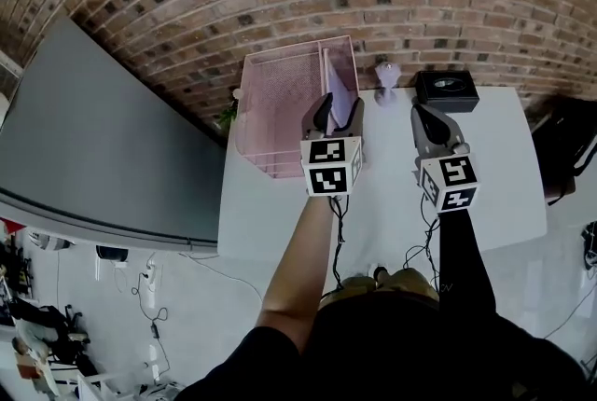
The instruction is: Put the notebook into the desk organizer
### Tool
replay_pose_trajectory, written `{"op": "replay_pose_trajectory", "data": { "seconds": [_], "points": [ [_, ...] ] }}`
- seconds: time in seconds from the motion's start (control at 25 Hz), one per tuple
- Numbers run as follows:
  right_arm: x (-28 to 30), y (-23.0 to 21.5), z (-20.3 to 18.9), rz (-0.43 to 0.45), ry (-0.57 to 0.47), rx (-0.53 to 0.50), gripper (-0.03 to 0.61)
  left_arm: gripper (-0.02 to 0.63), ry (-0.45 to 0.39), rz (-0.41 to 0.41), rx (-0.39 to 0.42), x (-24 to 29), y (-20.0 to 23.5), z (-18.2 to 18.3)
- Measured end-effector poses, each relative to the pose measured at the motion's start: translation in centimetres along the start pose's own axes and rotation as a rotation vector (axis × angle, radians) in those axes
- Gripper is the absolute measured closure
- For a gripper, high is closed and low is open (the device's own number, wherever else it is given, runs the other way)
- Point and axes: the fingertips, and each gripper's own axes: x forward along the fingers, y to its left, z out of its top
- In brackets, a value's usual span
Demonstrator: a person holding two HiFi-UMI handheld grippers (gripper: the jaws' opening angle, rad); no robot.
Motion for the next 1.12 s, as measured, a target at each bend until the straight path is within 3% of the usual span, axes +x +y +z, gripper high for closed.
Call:
{"op": "replay_pose_trajectory", "data": {
  "seconds": [0.56, 0.88, 1.12],
  "points": [
    [-8.6, 7.1, 1.8, -0.012, -0.052, -0.011, 0.578, 0.39, -0.095, 0.01, 0.088, -15.8, 0.1, 0.4],
    [-11.3, 9.9, 2.5, -0.002, -0.076, -0.008, 0.578, 0.394, -0.118, 0.014, 0.131, -21.6, 0.0, 0.0],
    [-11.7, 11.1, 2.2, 0.019, -0.071, -0.025, 0.578, 0.48, -0.147, 0.04, 0.128, -23.1, 0.4, 0.2]
  ]
}}
